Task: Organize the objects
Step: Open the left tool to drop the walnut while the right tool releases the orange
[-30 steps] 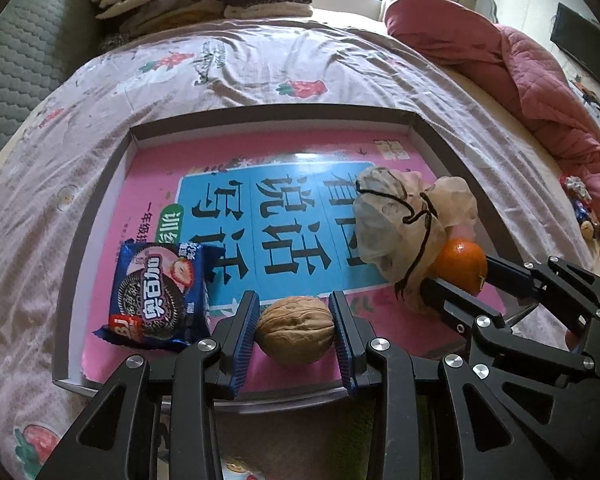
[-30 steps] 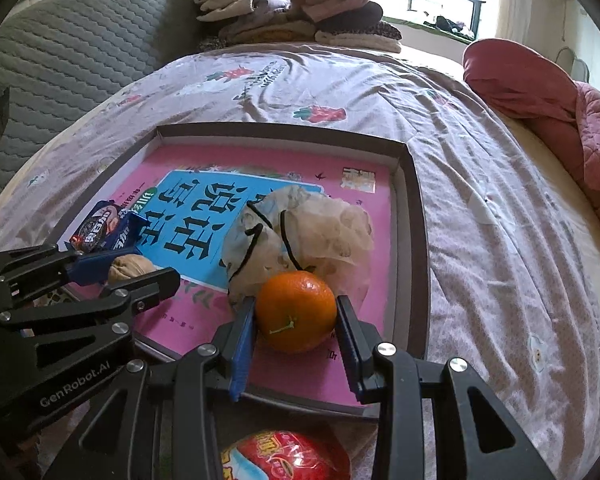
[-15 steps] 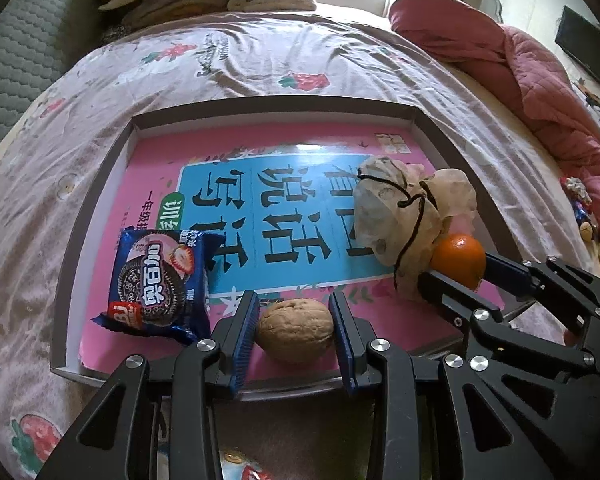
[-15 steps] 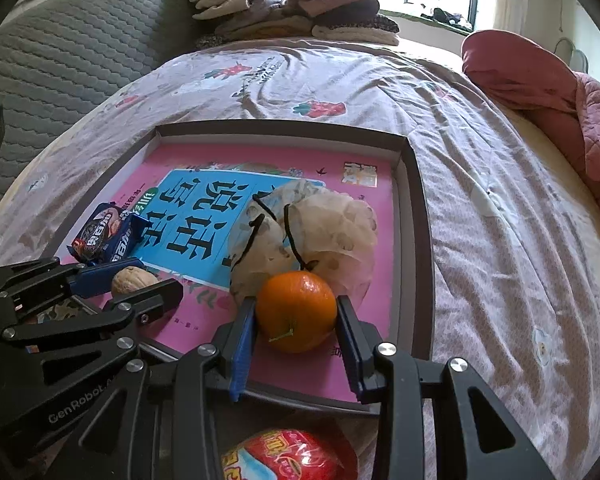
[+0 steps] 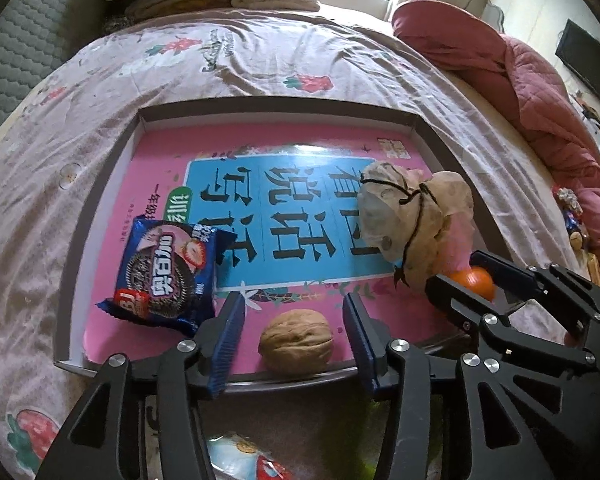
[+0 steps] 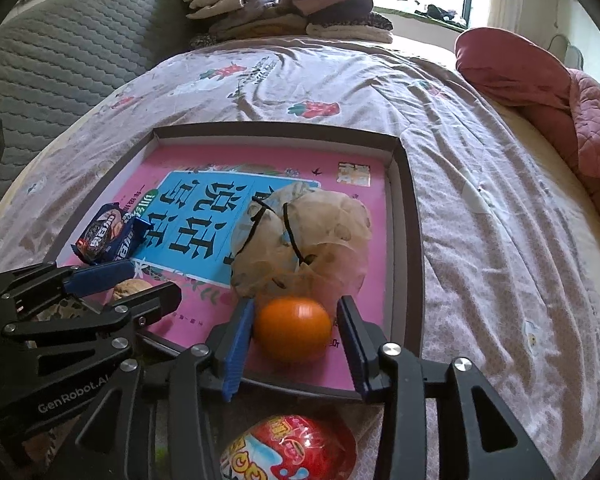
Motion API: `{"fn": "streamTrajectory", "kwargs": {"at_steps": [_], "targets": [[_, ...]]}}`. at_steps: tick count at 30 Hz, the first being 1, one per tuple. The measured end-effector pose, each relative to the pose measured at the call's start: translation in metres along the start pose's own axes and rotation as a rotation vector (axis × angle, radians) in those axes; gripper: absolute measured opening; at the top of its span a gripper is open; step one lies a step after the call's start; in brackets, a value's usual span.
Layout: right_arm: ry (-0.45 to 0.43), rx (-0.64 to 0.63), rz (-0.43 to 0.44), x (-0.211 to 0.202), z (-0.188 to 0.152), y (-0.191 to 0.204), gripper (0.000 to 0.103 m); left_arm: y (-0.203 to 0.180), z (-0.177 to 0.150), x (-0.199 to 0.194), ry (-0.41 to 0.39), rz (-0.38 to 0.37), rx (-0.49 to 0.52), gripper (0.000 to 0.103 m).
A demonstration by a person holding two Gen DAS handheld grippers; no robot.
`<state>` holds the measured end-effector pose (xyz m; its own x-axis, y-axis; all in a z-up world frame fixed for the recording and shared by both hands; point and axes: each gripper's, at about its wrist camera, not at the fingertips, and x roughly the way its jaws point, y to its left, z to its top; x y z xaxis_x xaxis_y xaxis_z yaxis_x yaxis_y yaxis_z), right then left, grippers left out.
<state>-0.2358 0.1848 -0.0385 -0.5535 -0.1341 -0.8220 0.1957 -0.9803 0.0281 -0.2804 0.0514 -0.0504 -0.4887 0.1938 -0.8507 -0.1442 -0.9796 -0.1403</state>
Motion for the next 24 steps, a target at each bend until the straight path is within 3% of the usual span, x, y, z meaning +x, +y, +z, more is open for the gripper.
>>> {"fn": "streamTrajectory", "kwargs": {"at_steps": [12, 24], "targets": [[-0.034, 0.001, -0.01, -0.019, 0.006, -0.001, 0.047, 0.006, 0.002, -0.025, -0.03, 0.0, -0.019, 0.065], [-0.118, -0.008, -0.007, -0.068, 0.011, 0.002, 0.054, 0.007, -0.002, -0.086, -0.143, 0.046, -0.027, 0.072]]}}
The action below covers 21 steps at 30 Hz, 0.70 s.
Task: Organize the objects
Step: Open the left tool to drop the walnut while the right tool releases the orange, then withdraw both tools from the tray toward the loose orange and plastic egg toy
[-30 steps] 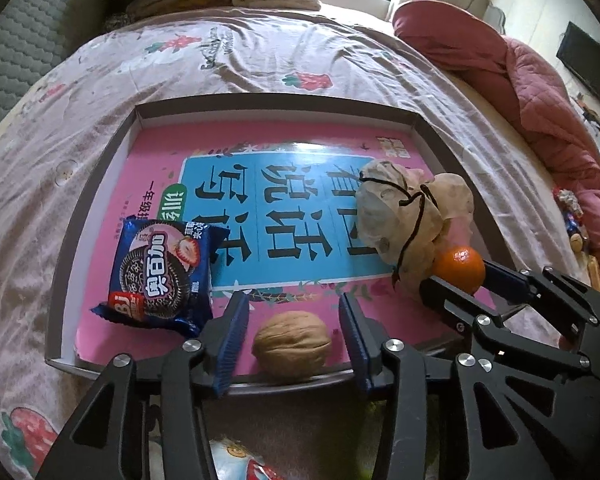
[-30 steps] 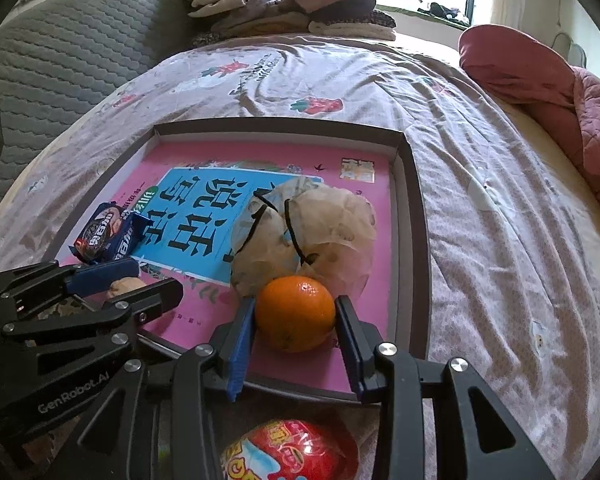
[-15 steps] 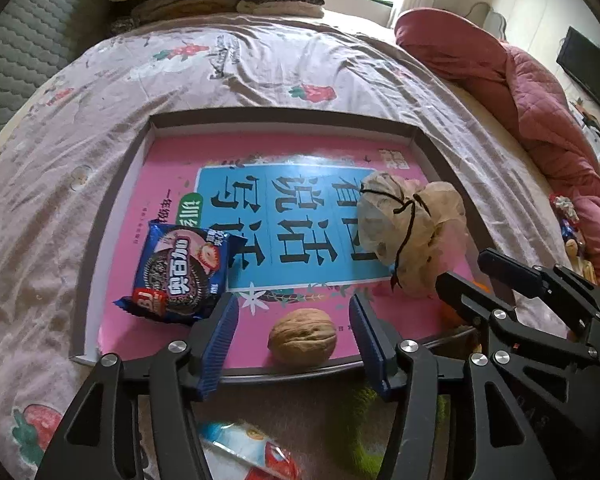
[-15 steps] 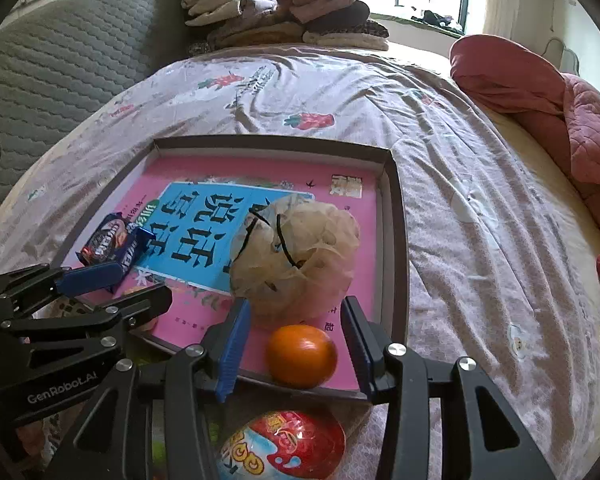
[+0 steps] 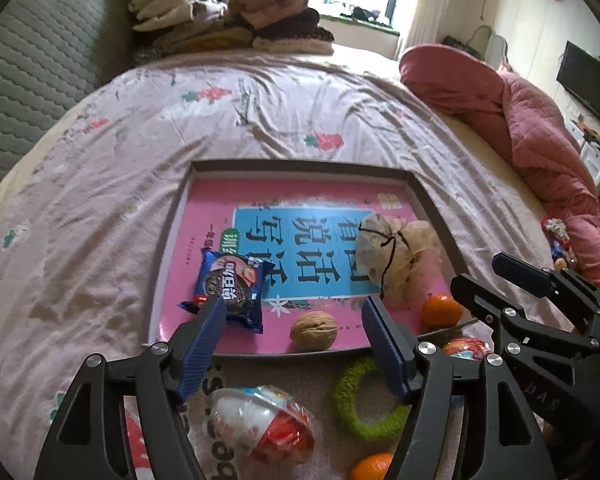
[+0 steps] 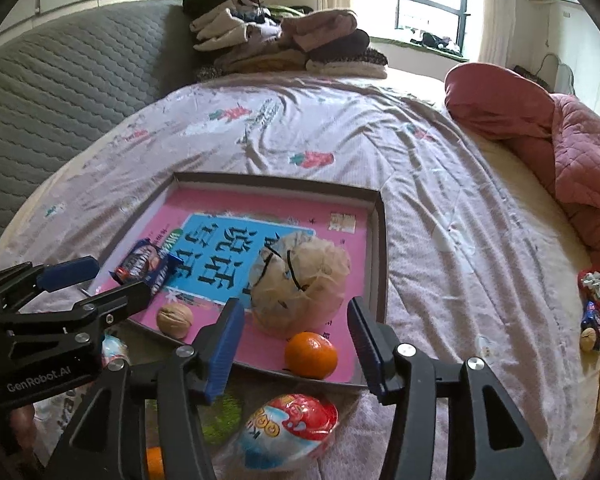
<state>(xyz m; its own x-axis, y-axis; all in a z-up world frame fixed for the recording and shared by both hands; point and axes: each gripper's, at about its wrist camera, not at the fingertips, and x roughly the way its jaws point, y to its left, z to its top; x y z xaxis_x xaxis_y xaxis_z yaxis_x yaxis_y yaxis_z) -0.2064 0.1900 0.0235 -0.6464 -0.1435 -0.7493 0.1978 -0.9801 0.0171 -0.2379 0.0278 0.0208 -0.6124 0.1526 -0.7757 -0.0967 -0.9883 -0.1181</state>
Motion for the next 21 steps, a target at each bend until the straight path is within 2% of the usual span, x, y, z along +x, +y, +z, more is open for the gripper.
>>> {"fn": "streamTrajectory", "kwargs": {"at_steps": [11, 21], "targets": [[-0.073, -0.023, -0.009, -0.042, 0.0, 0.008, 0.058, -0.002, -0.009, -0.039, -0.066, -0.001, -0.022, 0.073], [-0.119, -0.026, -0.01, -0.07, -0.003, 0.01, 0.059, 0.001, -0.015, -0.068, -0.133, 0.028, -0.024, 0.074]]}}
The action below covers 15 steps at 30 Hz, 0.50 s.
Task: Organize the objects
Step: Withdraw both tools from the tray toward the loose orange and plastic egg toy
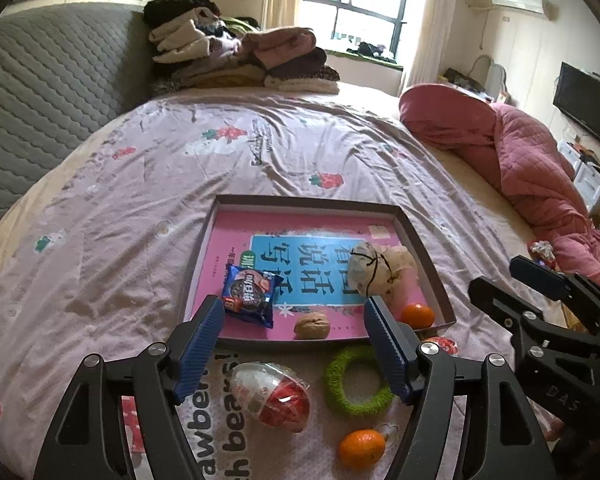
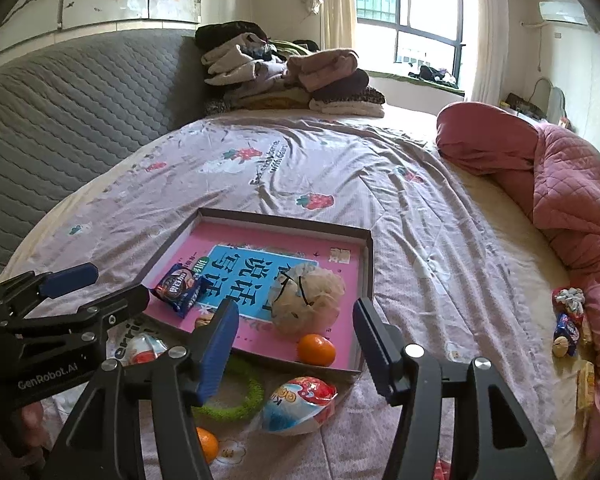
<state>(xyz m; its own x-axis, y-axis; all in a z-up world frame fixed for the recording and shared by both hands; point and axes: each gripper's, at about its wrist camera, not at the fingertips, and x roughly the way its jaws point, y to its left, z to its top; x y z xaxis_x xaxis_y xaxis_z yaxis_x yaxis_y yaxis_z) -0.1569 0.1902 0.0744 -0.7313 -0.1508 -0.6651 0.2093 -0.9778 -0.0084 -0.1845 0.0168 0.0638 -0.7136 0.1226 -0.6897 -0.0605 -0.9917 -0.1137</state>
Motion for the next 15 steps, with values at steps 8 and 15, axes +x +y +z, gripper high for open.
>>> {"fn": "streamTrajectory", "kwargs": {"at_steps": [8, 15], "targets": [[-0.02, 0.013, 0.0, -0.011, -0.004, -0.002, 0.062, 0.004, -0.004, -0.01, -0.014, 0.006, -0.006, 0.074], [-0.015, 0.023, -0.004, -0.01, -0.009, -0.003, 0.063, -0.001, -0.017, -0.011, -0.012, 0.005, 0.012, 0.074]]}}
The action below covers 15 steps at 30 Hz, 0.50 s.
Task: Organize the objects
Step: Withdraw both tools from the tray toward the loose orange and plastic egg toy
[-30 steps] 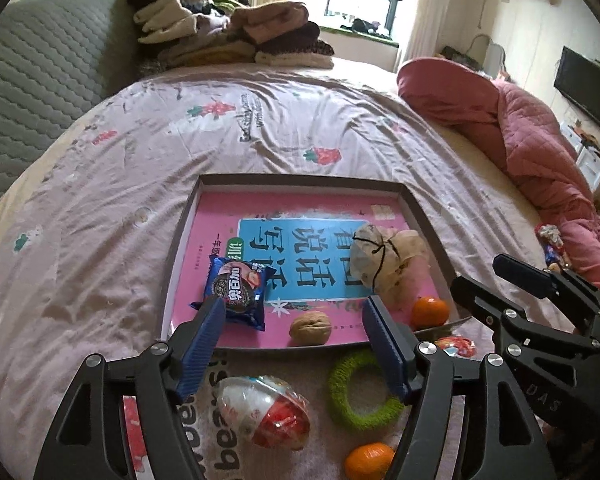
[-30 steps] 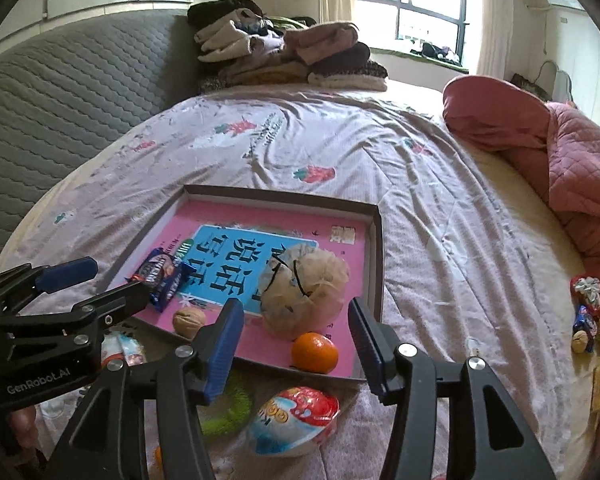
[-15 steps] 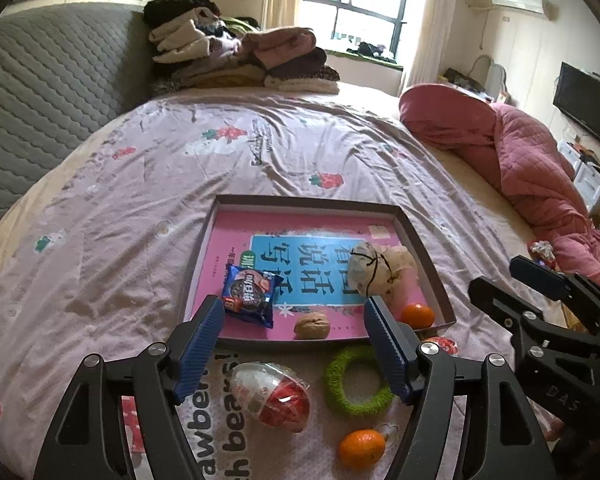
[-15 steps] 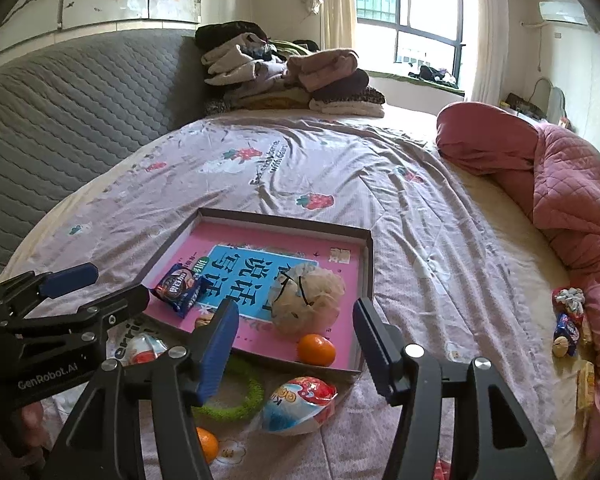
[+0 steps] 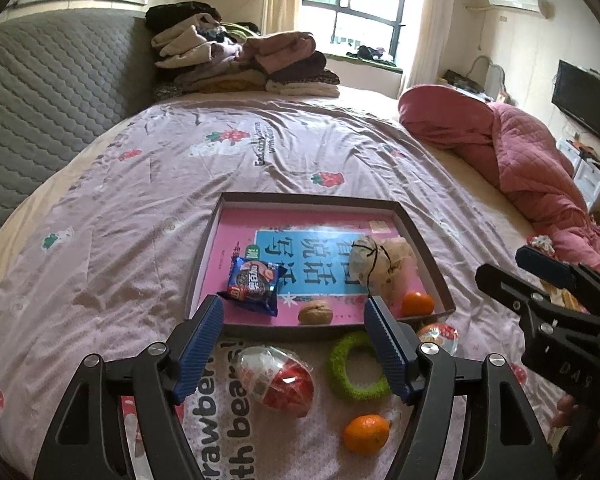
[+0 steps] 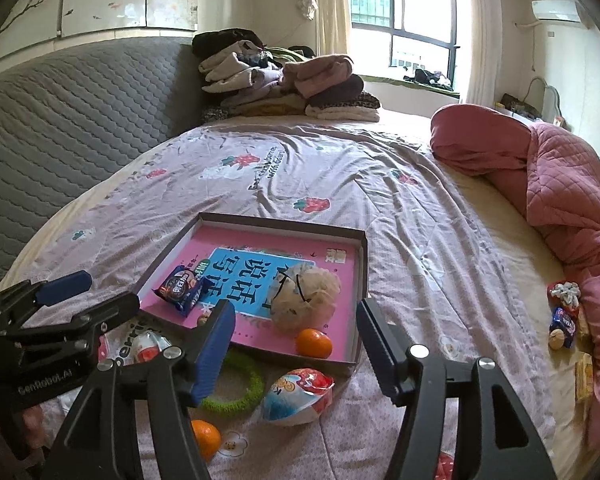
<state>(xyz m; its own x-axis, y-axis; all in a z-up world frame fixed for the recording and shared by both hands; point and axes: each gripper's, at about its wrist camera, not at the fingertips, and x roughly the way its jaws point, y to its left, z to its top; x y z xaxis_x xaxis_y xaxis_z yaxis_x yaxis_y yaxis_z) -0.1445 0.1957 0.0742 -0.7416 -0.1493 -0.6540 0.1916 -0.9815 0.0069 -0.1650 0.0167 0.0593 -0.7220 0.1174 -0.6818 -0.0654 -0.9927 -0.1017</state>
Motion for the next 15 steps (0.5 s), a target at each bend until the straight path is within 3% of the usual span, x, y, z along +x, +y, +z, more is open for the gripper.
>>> {"fn": "streamTrajectory", "kwargs": {"at_steps": [15], "targets": [[0.043, 0.033, -0.028, 0.015, -0.014, -0.011, 0.063, -0.007, -0.016, 0.009, 0.013, -0.014, 0.009, 0.074]]}}
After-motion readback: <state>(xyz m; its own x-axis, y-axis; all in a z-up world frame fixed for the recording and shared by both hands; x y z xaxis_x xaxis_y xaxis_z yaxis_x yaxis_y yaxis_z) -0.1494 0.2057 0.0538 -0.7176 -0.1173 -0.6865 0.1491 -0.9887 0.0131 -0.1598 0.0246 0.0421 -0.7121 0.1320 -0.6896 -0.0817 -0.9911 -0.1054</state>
